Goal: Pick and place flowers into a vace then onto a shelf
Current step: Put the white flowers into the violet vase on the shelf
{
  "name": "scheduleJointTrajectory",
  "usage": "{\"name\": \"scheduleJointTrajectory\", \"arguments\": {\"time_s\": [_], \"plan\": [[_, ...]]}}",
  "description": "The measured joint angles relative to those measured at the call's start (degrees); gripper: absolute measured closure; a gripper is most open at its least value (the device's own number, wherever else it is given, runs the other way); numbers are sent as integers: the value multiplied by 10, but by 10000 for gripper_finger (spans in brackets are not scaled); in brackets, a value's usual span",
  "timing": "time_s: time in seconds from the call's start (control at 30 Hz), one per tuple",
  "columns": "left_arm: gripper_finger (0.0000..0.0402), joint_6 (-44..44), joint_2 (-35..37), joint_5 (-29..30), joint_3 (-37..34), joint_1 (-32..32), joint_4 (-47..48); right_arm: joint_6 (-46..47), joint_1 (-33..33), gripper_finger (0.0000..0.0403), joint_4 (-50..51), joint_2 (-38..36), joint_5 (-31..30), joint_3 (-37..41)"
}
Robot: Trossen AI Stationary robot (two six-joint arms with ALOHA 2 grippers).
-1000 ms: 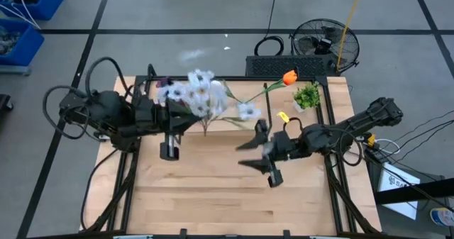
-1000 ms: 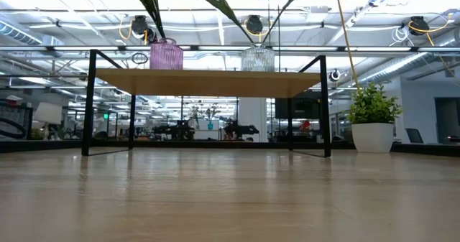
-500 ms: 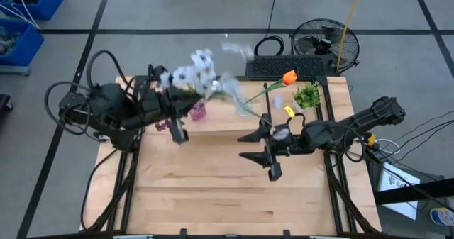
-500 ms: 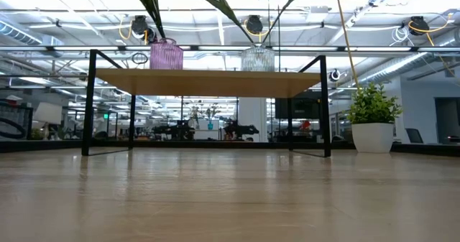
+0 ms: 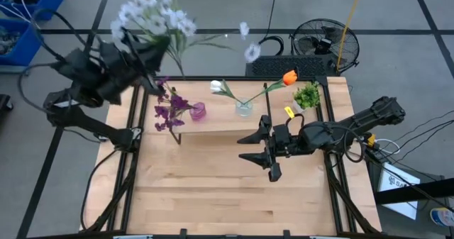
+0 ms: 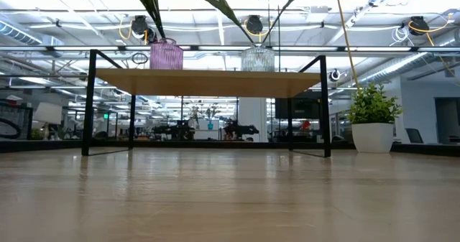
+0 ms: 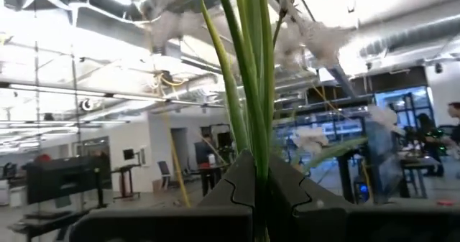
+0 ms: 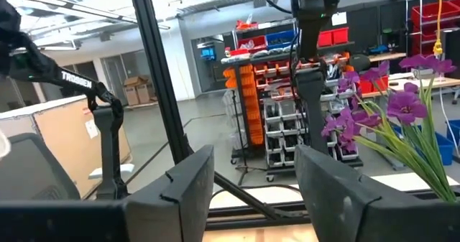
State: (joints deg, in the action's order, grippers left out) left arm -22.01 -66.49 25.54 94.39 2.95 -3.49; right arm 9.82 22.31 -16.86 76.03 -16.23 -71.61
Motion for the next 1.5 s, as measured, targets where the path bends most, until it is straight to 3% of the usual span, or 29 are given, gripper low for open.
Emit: {"name": "scheduleJointTrajectory", "arguments": {"time_s": [0.23, 0.43, 0.63, 0.9, 1.17, 1.5], "plan": [[394, 33, 29, -37, 0, -78, 61, 0, 0, 218, 1, 0, 0, 0], [394, 95, 51, -98, 0, -195, 75, 0, 0, 218, 1, 0, 0, 0], [394, 222, 60, -294, -42, -297, 97, 0, 0, 219, 0, 0, -1, 0], [394, 311, 62, -342, -192, -303, -26, 0, 0, 220, 1, 0, -1, 0], [394, 351, 96, -356, -273, -303, -52, 0, -1, 220, 0, 0, -2, 0], [394, 374, 93, -360, -367, -291, -201, -2, -2, 220, 0, 0, -2, 0]]}}
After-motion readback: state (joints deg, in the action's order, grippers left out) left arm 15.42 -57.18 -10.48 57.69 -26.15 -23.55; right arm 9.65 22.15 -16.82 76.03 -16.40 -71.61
